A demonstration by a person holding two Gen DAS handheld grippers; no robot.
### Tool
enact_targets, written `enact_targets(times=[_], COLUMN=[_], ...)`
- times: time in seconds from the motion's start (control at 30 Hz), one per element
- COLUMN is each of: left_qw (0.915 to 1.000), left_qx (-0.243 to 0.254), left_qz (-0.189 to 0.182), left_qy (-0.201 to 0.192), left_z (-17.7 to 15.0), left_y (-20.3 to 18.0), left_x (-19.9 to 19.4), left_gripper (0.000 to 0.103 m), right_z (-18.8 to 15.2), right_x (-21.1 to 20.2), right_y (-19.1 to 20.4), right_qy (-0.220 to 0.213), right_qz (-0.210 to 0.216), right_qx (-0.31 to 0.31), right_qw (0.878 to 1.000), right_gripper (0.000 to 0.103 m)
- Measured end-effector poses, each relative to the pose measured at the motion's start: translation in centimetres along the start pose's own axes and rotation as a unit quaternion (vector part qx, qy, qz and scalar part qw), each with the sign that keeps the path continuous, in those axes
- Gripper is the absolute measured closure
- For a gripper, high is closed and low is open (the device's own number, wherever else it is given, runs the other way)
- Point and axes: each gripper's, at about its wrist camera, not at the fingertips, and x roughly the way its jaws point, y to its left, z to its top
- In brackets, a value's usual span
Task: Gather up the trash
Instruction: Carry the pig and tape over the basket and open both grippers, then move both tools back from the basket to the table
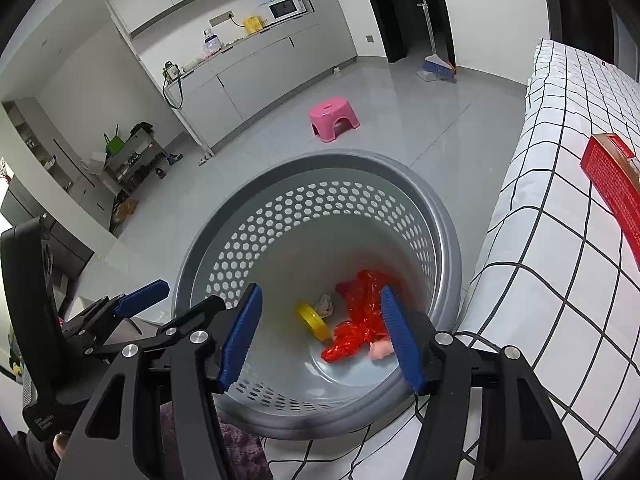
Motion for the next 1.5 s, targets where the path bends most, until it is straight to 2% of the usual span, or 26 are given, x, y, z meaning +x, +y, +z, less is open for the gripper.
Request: enact_targets(times=[0.33,1.07,1.5], left_qw=[1.0,0.9995,0.9992], left_qx=[0.003,-0.001,0.014], left_qz=[0.009,0.029,0.024], left_qy=[-0.002,-0.012,-0.03], left_z=[-0.5,-2.3,-3.2], left_y=[0.0,0.1,-1.5], left_x=[-0.9,-3.8,-6.7], left_gripper=[0.02,0.019,0.019], right_z=[0.1,-2.2,-4.7], right_x=[-0.2,-2.3,-5.8], right_y=[0.1,-1.1,-2.3], right_qy=[-0.001,-0.009,-0.021], right_qz=[0.001,0.02,0.011], right_qx=[0.0,0.023,0.036], right_qw=[1.0,0.999,0.999], right_gripper=[0.044,0.041,0.04])
